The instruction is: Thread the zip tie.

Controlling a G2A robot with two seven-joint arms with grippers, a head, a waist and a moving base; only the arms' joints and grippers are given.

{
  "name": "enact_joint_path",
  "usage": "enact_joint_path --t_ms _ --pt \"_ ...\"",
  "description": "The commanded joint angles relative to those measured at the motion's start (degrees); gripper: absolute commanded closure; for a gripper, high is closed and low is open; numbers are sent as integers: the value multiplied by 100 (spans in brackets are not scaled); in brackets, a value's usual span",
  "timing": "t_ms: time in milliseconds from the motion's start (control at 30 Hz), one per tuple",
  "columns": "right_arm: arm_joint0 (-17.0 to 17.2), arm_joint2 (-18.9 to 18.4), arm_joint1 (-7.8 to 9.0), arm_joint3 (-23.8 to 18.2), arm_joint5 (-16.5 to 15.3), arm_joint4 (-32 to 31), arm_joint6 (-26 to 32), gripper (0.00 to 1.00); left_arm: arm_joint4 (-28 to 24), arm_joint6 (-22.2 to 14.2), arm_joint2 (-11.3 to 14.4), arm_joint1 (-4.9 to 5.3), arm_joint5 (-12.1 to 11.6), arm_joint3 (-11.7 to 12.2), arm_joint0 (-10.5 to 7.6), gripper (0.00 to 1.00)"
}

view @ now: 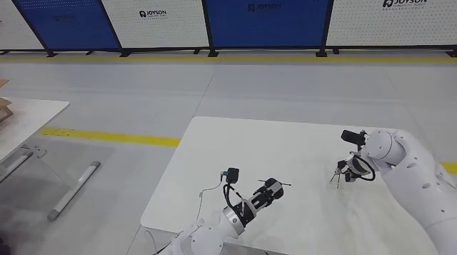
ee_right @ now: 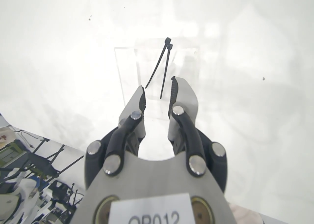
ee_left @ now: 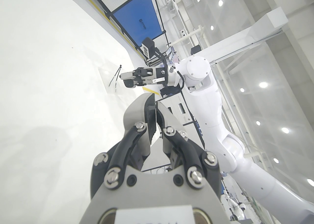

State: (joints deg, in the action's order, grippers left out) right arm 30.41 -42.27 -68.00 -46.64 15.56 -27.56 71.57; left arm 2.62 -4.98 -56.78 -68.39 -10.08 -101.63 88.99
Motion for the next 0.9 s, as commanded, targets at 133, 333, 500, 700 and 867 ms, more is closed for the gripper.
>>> enact_joint_path --t_ms 133,333,500,700,867 --pt "-95 131 -107 227 60 -88 37 78 0 0 0 0 0 0 0 100" --pt "-189 255 -232 454 126 -135 16 75 0 0 0 0 0 0 0 100" --pt "-275 347 -340 688 124 -174 3 78 0 0 0 0 0 0 0 100" --pt "-362 422 -464 943 89 -169 -33 78 0 0 0 0 0 0 0 100" --pt "-436 503 -575 1140 40 -188 -18 81 0 0 0 0 0 0 0 100"
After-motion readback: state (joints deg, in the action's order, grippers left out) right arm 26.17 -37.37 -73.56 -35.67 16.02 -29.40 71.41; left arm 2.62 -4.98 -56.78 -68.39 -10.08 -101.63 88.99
